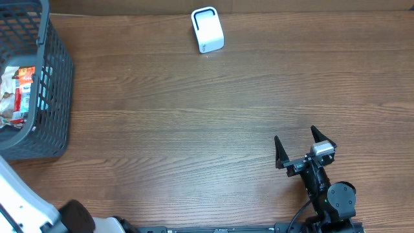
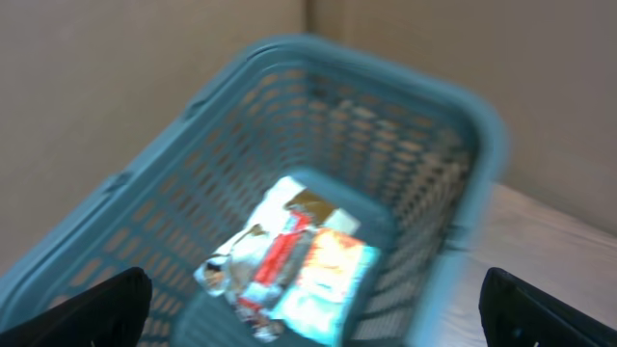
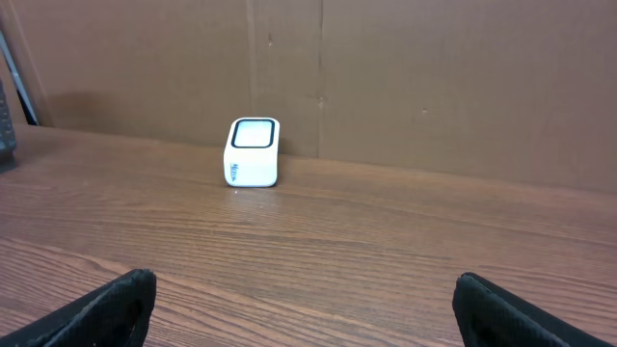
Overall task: Scan the item barcode
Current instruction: 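Reach the left gripper into the grey basket and grasp the orange-teal wipes pack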
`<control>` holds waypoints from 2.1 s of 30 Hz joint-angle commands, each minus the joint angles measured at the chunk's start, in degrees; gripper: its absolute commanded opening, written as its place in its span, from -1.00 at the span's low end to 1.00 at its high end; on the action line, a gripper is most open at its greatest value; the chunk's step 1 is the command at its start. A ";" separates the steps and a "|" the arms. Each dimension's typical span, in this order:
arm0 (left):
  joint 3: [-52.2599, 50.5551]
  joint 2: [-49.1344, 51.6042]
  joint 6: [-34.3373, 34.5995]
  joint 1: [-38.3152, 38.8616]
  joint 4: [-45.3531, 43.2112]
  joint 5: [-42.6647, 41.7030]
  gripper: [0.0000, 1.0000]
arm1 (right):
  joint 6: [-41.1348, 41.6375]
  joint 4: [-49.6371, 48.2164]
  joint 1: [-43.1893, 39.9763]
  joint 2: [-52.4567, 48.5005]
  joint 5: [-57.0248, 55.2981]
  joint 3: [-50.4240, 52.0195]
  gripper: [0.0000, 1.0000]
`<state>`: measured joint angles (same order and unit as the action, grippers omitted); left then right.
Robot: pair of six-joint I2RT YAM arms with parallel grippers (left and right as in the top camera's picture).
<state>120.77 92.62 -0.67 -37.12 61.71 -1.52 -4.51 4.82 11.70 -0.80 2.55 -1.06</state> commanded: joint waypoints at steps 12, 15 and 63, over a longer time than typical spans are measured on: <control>0.83 17.92 -20.31 -4.90 5.73 -12.22 1.00 | 0.24 -0.15 -0.20 0.61 -0.35 0.61 1.00; 0.83 20.44 -21.70 -4.85 5.99 -14.53 0.99 | 0.24 -0.17 -0.20 0.61 -0.33 0.61 1.00; -15.17 33.66 -23.32 1.86 -7.65 -4.70 0.89 | 0.24 -0.17 -0.20 0.61 -0.35 0.61 1.00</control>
<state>107.09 125.49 -23.16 -35.66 54.37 -6.35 -4.49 4.78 11.70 -0.80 2.52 -1.06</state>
